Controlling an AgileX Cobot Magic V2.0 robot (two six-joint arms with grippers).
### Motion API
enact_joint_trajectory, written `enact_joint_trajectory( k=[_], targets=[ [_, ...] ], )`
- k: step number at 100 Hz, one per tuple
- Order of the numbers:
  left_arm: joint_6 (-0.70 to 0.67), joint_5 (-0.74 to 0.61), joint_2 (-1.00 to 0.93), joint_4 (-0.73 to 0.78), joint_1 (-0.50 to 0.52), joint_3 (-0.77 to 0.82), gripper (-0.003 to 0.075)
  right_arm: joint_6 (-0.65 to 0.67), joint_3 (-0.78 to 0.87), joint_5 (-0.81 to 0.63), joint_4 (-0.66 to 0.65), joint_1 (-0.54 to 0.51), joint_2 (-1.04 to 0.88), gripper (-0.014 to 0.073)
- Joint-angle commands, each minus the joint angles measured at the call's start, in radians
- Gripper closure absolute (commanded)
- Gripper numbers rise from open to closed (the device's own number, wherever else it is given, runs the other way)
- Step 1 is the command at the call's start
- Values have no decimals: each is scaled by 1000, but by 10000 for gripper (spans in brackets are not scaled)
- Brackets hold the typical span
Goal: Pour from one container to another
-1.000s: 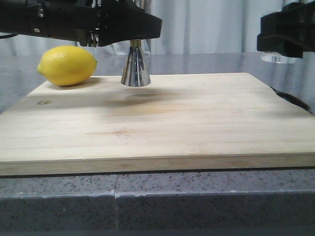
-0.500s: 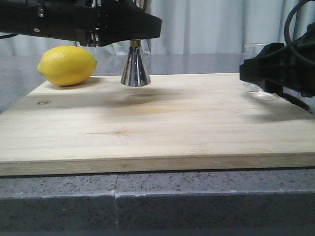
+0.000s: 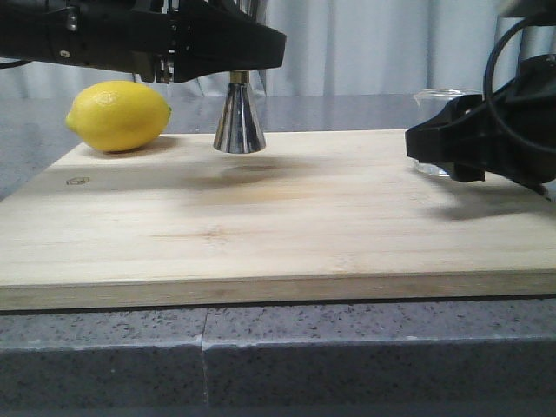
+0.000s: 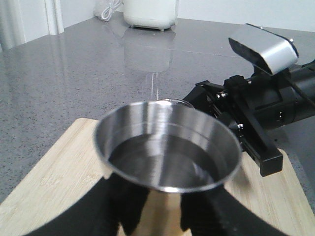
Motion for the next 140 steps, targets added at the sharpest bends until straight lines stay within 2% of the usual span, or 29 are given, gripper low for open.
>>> enact_joint_trajectory(
  k=[1,18,29,52,95,112,140],
  targets=[
    [-6,101,-42,-85,-8,-28,470,1,-17,-102,-15,-2,-23,208],
    [-6,101,-42,-85,-8,-28,470,1,-17,-95,-15,-2,-25,32],
    [-6,101,-42,-85,-8,-28,470,31,-17,-34,-15,-2,-54,18],
    [-6,101,-42,-85,-8,-28,470,122,-19,283,-28,-2,-198,18],
    [-6,101,-42,-85,-8,-28,470,121,-135,963,-28,0,-546,18],
    [-6,101,-42,-85,-8,-28,470,121,-147,1039,-48,0,-650,18],
    [-6,101,-42,-85,-8,-28,470,121,-147,1065,-85,0,-739,18]
  ],
)
